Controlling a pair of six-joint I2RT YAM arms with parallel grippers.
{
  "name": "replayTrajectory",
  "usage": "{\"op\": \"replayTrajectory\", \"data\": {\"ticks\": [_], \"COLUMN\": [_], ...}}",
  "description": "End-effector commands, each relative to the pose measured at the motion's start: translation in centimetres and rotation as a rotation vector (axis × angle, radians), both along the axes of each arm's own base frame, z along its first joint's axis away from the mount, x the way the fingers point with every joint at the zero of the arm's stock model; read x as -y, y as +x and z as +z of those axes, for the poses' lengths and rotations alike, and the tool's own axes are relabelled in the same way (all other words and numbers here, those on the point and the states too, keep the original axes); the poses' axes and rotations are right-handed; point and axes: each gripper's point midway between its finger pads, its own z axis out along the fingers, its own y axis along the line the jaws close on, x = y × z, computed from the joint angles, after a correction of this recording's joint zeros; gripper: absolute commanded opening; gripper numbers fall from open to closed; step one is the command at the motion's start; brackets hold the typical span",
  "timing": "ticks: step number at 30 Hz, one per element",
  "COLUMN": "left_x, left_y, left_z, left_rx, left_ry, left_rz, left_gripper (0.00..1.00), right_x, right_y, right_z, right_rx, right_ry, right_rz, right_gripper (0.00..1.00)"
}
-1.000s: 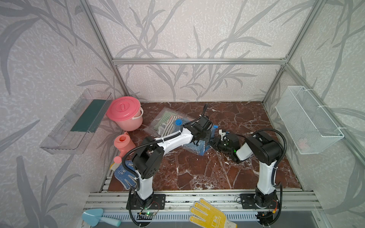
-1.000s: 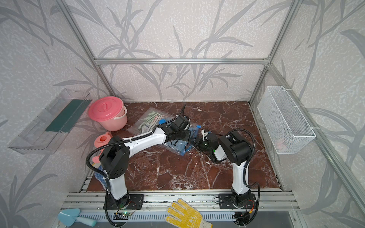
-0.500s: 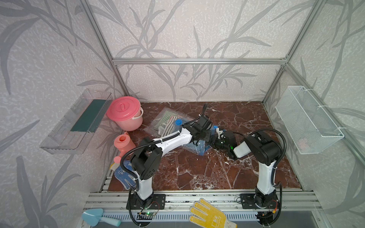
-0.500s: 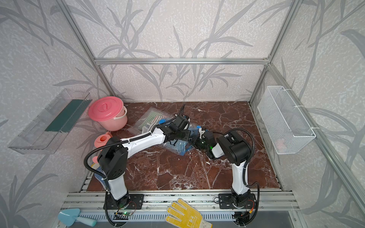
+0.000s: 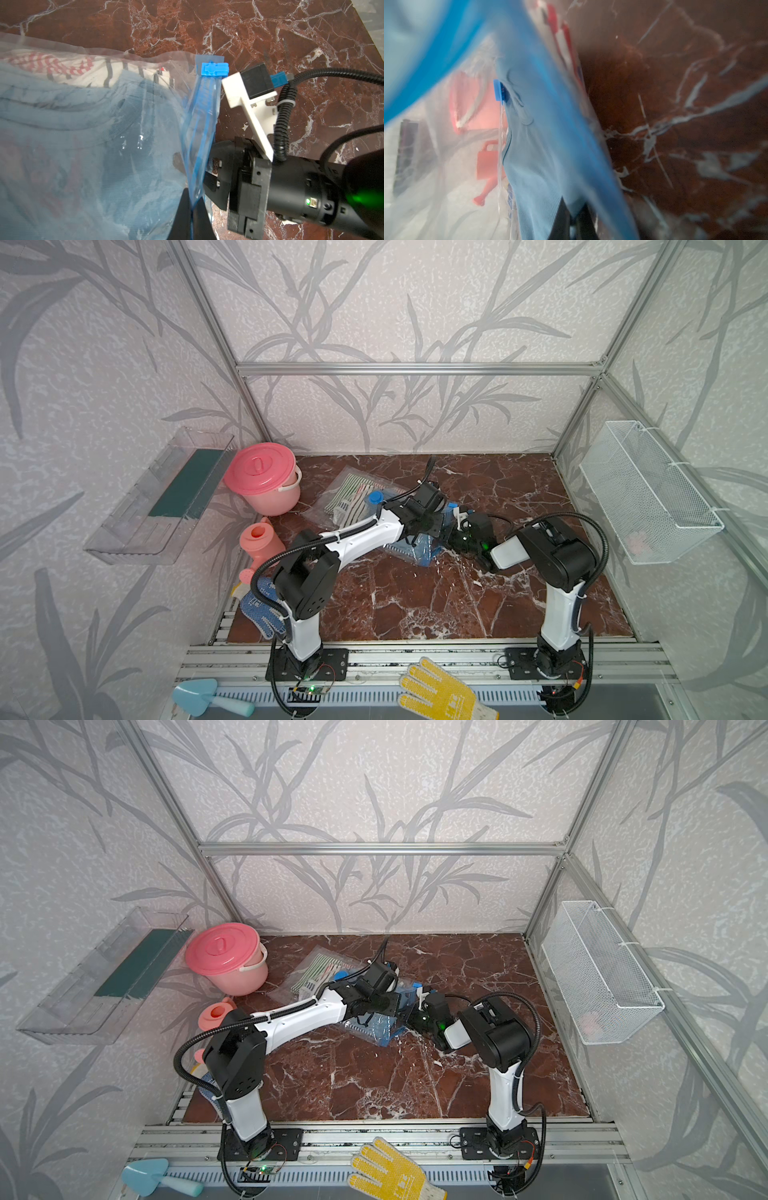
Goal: Take the tank top out of the vacuum bag
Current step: Take out the tank top from the vacuum bag.
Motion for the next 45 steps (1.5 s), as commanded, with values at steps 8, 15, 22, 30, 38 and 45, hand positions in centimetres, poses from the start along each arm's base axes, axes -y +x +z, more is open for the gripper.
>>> {"op": "replayTrajectory", "data": {"ticks": [8,15,22,30,38,45], "left_x": [-1.1,-2.8,-4.4,-4.8,-5.0,-5.8], "left_y": [0.8,1.5,1.9,2.0,2.2,2.4], "left_z": [0.9,0.9,1.0,0.2,-0.5,-0.9], "left_rx": [0.05,0.066,0.082,0.069,0.058,0.052], "left_ry": [0.048,0.086,0.125,0.126,0.13,0.138], "left_rz": [0.053,0.138,0.212,0.226,0.23,0.246], "left_gripper": [0.0,0.0,0.0,0.0,0.0,0.0], "right_x": [0.0,0.9,1.1,2.9,5.1,7.5], "right_y": [-0.8,-1.3,-1.7,-2.0,-1.9,-1.4], "right_z": [4.1,5.2,5.6,5.5,5.1,4.9], "right_rx": [0.116,0.134,0.142,0.126,0.087,0.081], "right_ry": [-0.222,-0.264,-0.269,-0.324,-0.418,-0.504], "right_rz": [0.043,0.034,0.039,0.027,0.022,0.018], "right_gripper": [0.0,0.0,0.0,0.0,0.0,0.0]}}
